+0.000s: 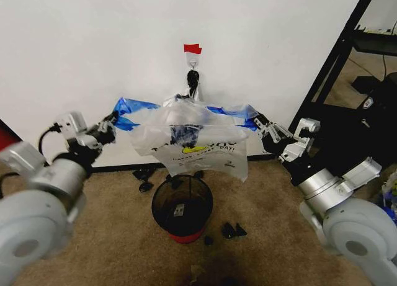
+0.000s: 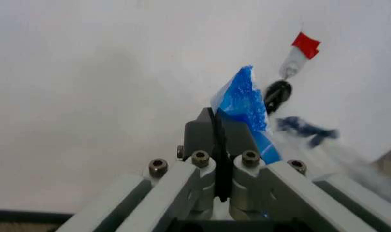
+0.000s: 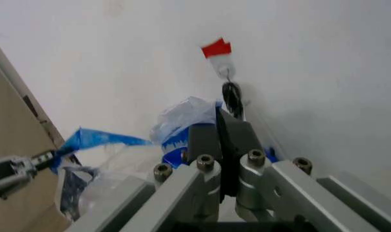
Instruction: Pick up the garbage bag from the wall and place it over the trash bin.
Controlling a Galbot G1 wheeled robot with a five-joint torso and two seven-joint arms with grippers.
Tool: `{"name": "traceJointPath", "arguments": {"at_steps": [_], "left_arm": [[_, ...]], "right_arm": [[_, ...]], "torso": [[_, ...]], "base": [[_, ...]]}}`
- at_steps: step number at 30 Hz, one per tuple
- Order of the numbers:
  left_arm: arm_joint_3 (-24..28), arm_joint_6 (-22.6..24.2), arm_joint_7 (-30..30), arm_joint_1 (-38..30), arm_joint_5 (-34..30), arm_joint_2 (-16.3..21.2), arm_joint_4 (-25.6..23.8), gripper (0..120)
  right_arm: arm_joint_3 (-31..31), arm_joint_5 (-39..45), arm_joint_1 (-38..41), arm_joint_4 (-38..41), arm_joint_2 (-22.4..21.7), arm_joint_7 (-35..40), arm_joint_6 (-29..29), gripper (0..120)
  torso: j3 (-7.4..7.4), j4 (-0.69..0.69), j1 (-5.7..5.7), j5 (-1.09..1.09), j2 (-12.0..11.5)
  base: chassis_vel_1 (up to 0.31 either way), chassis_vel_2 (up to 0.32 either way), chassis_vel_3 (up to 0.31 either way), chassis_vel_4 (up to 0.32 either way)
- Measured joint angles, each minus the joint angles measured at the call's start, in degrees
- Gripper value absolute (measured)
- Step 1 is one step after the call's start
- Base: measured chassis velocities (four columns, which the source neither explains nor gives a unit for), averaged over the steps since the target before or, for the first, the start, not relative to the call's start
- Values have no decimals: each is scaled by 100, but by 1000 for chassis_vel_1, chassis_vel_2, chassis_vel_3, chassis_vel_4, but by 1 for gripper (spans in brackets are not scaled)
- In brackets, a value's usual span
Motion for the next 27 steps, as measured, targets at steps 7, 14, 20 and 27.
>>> {"name": "traceJointPath", "arguments": {"at_steps": [7,14,20,27], "left_arm": [[-399,418,-570,-407,-1770,623,2,0],[-546,566,-992,-450,-2935,861,2,0],[185,606,-964,-293,-2012,508,9,0],[1419,397,-514,-198,-289,153,12,0]], "right_arm": [[164,975,-190,210,-172,548,-359,0],[457,1588,-326,245,-329,912,-548,0],[178,1211,-574,210,-71,852,-506,0],[-545,669,-374,-338,630,598,-316,0]], "torso": [[0,0,0,0,0],[0,0,0,0,0],[0,-1,0,-2,0],[-1,-1,-1,-2,0]], "base": [[0,0,0,0],[0,0,0,0],[0,0,0,0],[0,0,0,0]]}}
